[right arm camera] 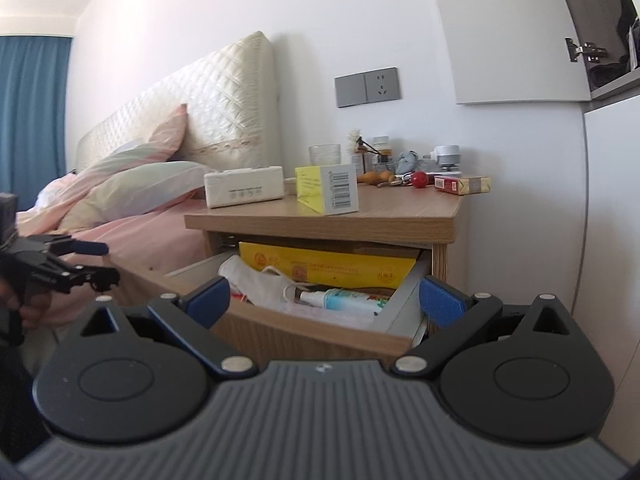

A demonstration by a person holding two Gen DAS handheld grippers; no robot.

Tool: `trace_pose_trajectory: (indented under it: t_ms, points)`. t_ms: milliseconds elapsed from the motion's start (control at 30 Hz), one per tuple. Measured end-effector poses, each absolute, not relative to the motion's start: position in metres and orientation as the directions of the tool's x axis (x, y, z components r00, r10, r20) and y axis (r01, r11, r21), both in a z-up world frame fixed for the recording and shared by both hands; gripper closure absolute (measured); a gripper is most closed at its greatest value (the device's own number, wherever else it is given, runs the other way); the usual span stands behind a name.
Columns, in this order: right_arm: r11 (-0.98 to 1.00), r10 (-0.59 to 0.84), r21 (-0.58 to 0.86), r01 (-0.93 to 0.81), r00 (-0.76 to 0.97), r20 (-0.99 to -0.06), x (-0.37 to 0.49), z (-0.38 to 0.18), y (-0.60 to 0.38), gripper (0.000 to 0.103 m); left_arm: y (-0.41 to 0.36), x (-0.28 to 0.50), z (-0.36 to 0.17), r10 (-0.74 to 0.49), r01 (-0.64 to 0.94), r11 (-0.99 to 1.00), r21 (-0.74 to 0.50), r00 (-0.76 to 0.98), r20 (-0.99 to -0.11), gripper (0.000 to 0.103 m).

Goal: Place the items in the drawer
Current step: 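Pull the drawer open with the left gripper holding the knob, then release the drawer knob and back the left gripper away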

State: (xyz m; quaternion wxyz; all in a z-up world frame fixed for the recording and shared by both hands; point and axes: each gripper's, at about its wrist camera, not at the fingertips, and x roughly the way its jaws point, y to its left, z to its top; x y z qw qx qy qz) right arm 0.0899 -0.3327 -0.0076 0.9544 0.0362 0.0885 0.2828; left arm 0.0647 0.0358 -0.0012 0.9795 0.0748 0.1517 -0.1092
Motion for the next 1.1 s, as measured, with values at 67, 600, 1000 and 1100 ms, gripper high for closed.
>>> trace_pose_trajectory:
  t_ms: [67,600,1000,1100]
  points:
    - [0.843,0.536,0.129,-0.522,0.831,-0.146,0.088,-0.003,-0.327,0.000,0.032,0.064,0.002,-0.190,0.235,0.966,0.113,0.931,-0.312,0.000]
    - [0.868,0.480,0.234,-0.439,0.861,-0.167,0.072,0.027,-0.300,0.000,-0.014,0.049,0.033,-0.079,0.085,0.996,0.015,0.970,-0.229,0.000]
    - [0.873,0.470,0.244,-0.422,0.862,-0.190,0.061,0.022,-0.278,0.000,-0.050,0.014,0.019,-0.075,0.087,0.995,0.038,0.966,-0.248,0.000]
    - [0.887,0.445,0.224,-0.403,0.876,-0.186,0.053,0.020,-0.271,0.000,-0.048,0.015,0.009,-0.043,0.064,0.996,0.060,0.954,-0.296,0.000]
